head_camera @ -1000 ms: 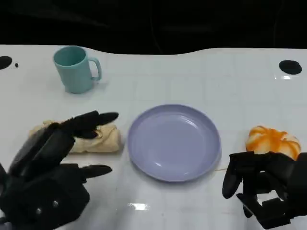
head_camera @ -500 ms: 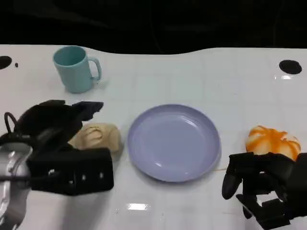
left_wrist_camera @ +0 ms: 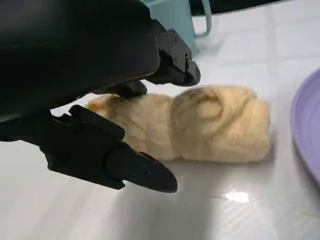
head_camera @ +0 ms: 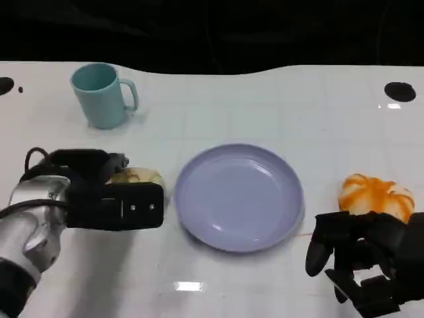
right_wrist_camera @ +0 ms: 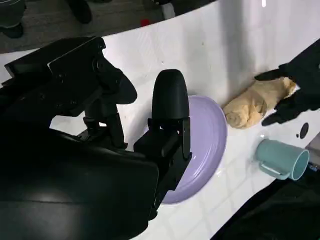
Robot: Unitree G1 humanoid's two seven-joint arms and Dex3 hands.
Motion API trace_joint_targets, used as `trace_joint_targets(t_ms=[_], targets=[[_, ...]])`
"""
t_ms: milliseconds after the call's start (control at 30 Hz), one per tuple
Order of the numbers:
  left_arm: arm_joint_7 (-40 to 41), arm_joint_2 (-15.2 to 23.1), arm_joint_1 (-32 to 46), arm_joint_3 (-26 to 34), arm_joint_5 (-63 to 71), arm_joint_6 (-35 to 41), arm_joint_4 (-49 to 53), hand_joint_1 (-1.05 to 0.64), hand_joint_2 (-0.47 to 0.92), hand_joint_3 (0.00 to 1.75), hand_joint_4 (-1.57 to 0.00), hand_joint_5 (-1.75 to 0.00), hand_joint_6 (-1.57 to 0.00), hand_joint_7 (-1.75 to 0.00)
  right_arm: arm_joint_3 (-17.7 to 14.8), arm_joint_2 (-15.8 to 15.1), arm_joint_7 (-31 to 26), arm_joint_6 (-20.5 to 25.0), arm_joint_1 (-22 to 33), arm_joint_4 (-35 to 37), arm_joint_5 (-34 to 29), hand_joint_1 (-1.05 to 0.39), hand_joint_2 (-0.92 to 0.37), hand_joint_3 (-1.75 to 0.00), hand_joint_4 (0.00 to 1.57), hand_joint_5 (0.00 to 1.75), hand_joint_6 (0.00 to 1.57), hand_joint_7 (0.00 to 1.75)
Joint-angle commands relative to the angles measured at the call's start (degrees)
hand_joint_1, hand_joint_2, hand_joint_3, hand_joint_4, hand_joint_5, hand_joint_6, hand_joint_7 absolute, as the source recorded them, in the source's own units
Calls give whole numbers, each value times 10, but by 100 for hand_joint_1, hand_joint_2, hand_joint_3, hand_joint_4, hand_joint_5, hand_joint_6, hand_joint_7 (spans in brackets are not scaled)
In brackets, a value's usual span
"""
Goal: Grasp the towel on the left side of the plate with the left hand and place it into the plate.
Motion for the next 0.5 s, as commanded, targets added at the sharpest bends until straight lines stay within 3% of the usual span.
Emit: trace_joint_targets(t_ms=[33, 67, 167, 200, 300, 367, 400, 433, 500], targets=[[32, -9, -24, -18, -1, -28, 86, -52, 92, 1, -50, -10, -39, -3, -3, -3, -1, -3, 4, -4, 4, 6, -59, -107, 70, 169, 70, 142], [47, -15, -23, -18, -6, -37, 102, -52, 92, 2, -51, -10, -39, -3, -3, -4, -1, -3, 4, -4, 2, 6, -59, -107, 70, 169, 70, 142], [89, -27, -22, -14, -20, -65, 142, -41, 92, 10, -75, -17, -61, -8, -3, -5, -1, -5, 3, -3, 0, 5, -59, -107, 70, 169, 70, 142], [100, -30, -24, -13, -23, -72, 153, -35, 92, 14, -88, -27, -73, -9, -3, -5, -1, -4, 3, -3, 1, 5, -59, -107, 70, 168, 70, 142], [140, -33, -26, -12, -30, -98, 172, -23, 92, 18, -95, -102, -102, -6, -5, -4, 0, -1, 3, -3, 4, 4, -59, -107, 70, 167, 70, 142], [165, -33, -25, -9, -35, -110, 176, -20, 92, 17, -95, -125, -113, -8, -6, -4, 0, 1, 2, -2, 5, 4, -59, -106, 70, 167, 69, 141], [177, -33, -23, -7, -38, -115, 177, -19, 92, 17, -90, -144, -119, -13, -6, -4, -1, 0, 2, -2, 4, 4, -59, -106, 70, 167, 69, 141], [192, -32, -21, -5, -40, -120, 177, -17, 92, 16, -82, -161, -112, -49, -6, -5, 0, 0, 2, -1, 4, 4, -60, -106, 70, 168, 70, 141], [224, -33, -13, 9, -53, -132, 173, -16, 91, 18, -80, -171, -83, -126, -7, -5, 0, 0, 3, -2, 5, 5, -60, -105, 69, 168, 70, 141]])
